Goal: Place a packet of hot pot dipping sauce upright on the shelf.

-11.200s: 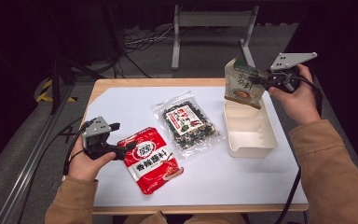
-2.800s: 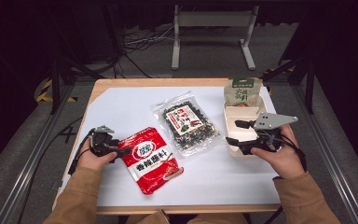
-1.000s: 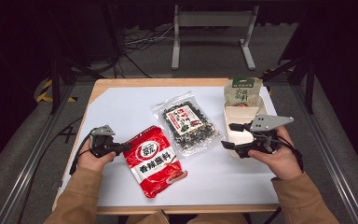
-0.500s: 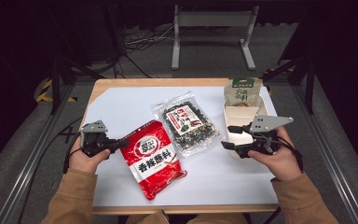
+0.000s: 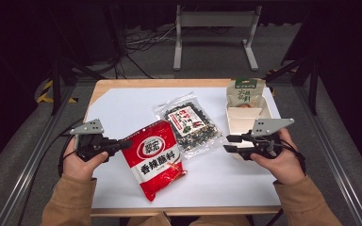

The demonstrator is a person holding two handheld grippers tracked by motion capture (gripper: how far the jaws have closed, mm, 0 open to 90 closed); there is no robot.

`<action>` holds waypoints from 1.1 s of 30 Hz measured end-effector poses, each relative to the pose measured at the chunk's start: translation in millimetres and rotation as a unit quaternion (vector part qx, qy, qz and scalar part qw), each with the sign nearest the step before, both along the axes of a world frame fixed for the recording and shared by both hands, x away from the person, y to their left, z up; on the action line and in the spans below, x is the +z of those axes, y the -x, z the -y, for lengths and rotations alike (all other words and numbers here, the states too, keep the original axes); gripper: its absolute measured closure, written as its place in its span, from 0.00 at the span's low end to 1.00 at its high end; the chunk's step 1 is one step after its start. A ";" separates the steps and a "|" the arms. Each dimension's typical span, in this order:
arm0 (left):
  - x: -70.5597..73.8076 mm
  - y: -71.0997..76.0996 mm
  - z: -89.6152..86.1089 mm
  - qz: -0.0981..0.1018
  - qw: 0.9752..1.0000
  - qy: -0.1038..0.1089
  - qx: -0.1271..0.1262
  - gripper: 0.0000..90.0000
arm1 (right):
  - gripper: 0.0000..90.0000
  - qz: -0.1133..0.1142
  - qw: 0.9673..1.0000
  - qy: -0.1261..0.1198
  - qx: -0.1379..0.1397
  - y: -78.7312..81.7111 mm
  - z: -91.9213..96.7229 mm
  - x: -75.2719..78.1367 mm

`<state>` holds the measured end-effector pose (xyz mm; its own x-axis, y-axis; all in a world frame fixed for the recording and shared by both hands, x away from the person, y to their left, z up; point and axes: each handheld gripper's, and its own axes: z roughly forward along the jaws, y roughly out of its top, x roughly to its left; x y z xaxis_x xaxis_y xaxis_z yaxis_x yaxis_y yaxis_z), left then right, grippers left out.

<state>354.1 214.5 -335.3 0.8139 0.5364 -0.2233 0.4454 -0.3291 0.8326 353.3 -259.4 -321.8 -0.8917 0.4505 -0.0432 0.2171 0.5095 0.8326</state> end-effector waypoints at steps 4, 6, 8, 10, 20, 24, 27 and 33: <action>8.6 7.5 2.9 0.010 1.000 0.001 -0.012 1.00 | 0.72 -0.004 1.000 0.001 0.002 0.7 0.6 0.8; 13.7 12.1 4.7 0.016 1.000 0.001 -0.017 1.00 | 0.73 -0.006 1.000 0.000 0.002 0.8 1.0 1.2; 18.7 15.8 5.7 0.026 0.999 -0.001 -0.021 1.00 | 0.74 -0.006 1.000 0.000 0.003 1.2 1.1 1.6; 23.4 20.6 7.3 0.032 0.999 -0.003 -0.023 1.00 | 0.74 -0.007 1.000 0.000 0.003 1.6 1.1 1.8; 38.2 35.0 12.5 0.068 0.997 -0.022 -0.037 1.00 | 0.73 -0.008 1.000 -0.008 0.011 2.8 -0.9 2.6; 41.9 36.6 10.5 0.077 0.996 -0.016 -0.035 1.00 | 0.72 -0.006 1.000 -0.018 0.021 2.7 -5.4 1.8; 43.0 36.5 11.1 0.084 0.996 -0.013 -0.040 1.00 | 0.65 0.001 0.999 -0.022 0.027 2.5 -11.7 0.2; 43.0 37.3 14.9 0.087 0.995 -0.006 -0.058 1.00 | 0.59 0.010 0.999 -0.015 0.042 3.6 -25.4 -4.7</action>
<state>316.8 199.6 -292.3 0.8963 0.4382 -0.0686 0.2537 -0.3797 0.8896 349.6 -233.9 -326.5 -0.9251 0.3764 -0.0499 0.1576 0.5004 0.8514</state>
